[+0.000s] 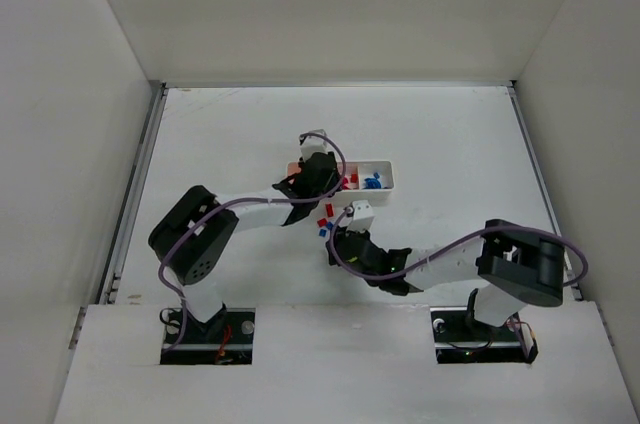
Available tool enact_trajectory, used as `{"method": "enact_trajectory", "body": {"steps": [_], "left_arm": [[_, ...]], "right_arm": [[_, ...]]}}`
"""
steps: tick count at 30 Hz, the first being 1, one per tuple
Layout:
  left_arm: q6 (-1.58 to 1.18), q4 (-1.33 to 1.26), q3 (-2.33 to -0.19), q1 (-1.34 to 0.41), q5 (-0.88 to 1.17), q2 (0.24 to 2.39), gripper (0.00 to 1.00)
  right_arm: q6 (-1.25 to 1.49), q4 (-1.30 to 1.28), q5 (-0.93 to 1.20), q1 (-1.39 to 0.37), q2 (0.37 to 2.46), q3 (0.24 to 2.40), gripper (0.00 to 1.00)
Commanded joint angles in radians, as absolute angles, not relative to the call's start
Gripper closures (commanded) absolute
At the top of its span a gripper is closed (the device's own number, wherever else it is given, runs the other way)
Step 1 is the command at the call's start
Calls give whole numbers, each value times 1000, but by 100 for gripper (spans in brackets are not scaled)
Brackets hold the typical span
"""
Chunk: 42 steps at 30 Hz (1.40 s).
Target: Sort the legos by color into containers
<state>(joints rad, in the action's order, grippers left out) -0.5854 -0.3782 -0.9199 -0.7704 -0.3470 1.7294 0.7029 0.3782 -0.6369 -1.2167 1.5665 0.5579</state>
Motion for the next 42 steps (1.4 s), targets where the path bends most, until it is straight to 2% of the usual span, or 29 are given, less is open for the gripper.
{"method": "enact_trajectory", "body": {"steps": [1,10,22,26,31,34,42], "left_arm": [[-612,-425,-870,-743,-348,1615,66],[-649,-454,-638,-705,-353,1405,66],[-675,-442,-345,-758,-429,1099,66],[-664,-423,-315,-783,-440,1065,67],[-657,-419,-304,-791,-440,1068,67],[-657,-423,-304,-801,-440,1075,67],[-657,-430,-308,-817,-443,1106,66]], "right_arm": [[670,448,-655,-1223,1606,615,44],[634,489,-634,-1205,1746,678,47],[606,488,-667,-1194,1830,713,63],[591,480,-686,-1196,1858,730,70],[572,431,-747,-1202,1885,770,70],[577,411,-768,-1211,1893,781,77],[609,423,-828,-1280,1735,677,79]]}}
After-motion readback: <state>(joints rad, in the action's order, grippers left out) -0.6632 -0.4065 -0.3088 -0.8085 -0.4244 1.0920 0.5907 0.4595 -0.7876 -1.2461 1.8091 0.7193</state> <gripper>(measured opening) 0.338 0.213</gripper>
